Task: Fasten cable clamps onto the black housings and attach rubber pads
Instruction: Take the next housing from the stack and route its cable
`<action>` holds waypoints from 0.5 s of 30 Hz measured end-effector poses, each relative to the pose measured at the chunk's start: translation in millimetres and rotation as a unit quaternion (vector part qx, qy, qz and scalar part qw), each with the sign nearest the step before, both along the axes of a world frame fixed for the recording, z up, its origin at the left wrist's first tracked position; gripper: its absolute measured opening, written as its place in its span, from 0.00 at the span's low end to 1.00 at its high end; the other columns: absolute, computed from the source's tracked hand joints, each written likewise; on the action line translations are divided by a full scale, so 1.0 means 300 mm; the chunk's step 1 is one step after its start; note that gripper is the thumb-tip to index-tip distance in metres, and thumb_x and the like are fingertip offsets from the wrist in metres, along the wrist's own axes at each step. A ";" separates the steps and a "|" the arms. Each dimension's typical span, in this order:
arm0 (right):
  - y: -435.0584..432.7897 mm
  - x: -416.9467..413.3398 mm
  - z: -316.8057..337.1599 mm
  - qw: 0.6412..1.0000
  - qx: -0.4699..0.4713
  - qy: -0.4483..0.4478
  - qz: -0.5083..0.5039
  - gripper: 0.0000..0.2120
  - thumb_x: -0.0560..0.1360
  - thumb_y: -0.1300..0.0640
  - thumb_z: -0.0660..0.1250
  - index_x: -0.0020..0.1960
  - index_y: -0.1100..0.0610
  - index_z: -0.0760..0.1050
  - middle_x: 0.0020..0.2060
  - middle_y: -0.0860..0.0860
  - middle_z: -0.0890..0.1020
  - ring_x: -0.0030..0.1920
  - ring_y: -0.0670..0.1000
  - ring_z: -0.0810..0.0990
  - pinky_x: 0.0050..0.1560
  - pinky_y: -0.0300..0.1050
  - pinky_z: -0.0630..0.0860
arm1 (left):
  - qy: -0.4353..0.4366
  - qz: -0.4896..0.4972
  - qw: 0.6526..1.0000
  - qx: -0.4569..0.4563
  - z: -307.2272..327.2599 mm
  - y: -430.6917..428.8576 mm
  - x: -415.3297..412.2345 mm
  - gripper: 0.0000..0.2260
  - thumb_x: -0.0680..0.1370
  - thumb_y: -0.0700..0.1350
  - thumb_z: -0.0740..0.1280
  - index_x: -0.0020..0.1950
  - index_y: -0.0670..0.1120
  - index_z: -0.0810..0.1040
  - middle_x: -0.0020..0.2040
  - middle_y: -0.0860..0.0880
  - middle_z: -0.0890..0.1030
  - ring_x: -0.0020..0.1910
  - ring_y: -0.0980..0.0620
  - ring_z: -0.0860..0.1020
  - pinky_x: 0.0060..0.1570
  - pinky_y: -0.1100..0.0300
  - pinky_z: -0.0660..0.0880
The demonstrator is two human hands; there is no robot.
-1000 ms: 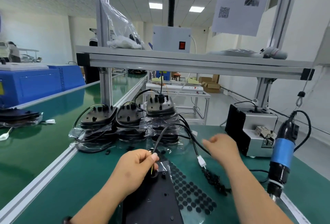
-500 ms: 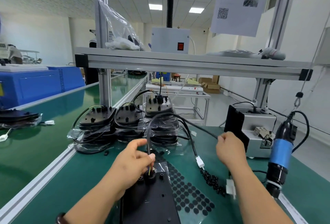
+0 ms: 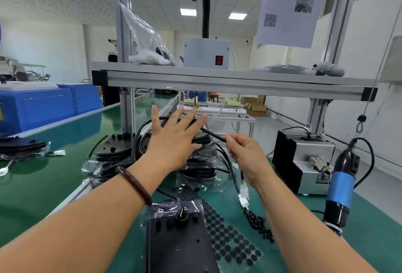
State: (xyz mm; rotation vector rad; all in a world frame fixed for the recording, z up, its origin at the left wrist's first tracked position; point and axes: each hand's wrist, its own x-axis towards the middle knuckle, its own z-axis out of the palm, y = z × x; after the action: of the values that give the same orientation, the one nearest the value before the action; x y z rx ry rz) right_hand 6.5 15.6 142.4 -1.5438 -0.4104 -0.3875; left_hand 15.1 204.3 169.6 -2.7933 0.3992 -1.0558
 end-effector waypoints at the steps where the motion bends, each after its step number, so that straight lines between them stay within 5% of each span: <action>1: 0.006 0.005 0.005 1.000 0.013 0.000 0.012 0.09 0.80 0.61 0.63 0.43 0.55 0.80 0.25 0.42 0.73 0.25 0.38 0.69 0.29 0.28 0.67 | 0.000 -0.022 1.000 -0.003 0.013 0.000 0.009 0.27 0.80 0.62 0.52 0.75 0.64 0.44 0.74 0.55 0.63 0.75 0.49 0.56 0.64 0.33 0.28; 3: 0.000 0.020 0.009 0.999 0.025 -0.004 0.029 0.08 0.79 0.60 0.64 0.44 0.55 0.80 0.26 0.43 0.72 0.26 0.39 0.68 0.29 0.28 0.67 | -0.008 -0.067 0.997 -0.042 0.049 0.012 0.012 0.19 0.79 0.62 0.50 0.70 0.65 0.64 0.53 0.59 0.75 0.63 0.51 0.69 0.68 0.39 0.34; 5: -0.020 0.037 -0.010 1.000 -0.021 -0.005 0.017 0.07 0.79 0.57 0.65 0.45 0.54 0.80 0.26 0.43 0.71 0.27 0.41 0.67 0.31 0.31 0.67 | -0.026 -0.086 0.992 -0.089 0.102 0.034 0.018 0.20 0.76 0.64 0.49 0.61 0.64 0.75 0.42 0.61 0.71 0.54 0.52 0.71 0.67 0.46 0.47; 9: -0.061 0.059 -0.104 0.992 -0.114 0.040 -0.043 0.21 0.78 0.42 0.61 0.33 0.54 0.70 0.25 0.48 0.68 0.29 0.49 0.66 0.40 0.45 0.69 | -0.078 -0.098 0.986 -0.110 0.190 0.091 0.058 0.15 0.77 0.61 0.56 0.55 0.62 0.79 0.38 0.60 0.69 0.48 0.54 0.64 0.59 0.51 0.53; 15: -0.091 0.079 -0.132 0.982 -0.023 0.091 -0.165 0.30 0.76 0.32 0.48 0.35 0.56 0.68 0.21 0.43 0.68 0.22 0.40 0.66 0.33 0.41 0.65 | -0.081 -0.136 0.986 -0.055 0.182 0.093 0.056 0.12 0.77 0.59 0.61 0.51 0.59 0.81 0.35 0.60 0.65 0.46 0.55 0.62 0.50 0.54 0.53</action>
State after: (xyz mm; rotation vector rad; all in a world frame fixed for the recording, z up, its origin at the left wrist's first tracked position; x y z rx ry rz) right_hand 30.3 -11.8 102.8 -1.6794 -0.0190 -0.4900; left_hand 31.9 232.2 224.1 -2.7744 0.7402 -1.3899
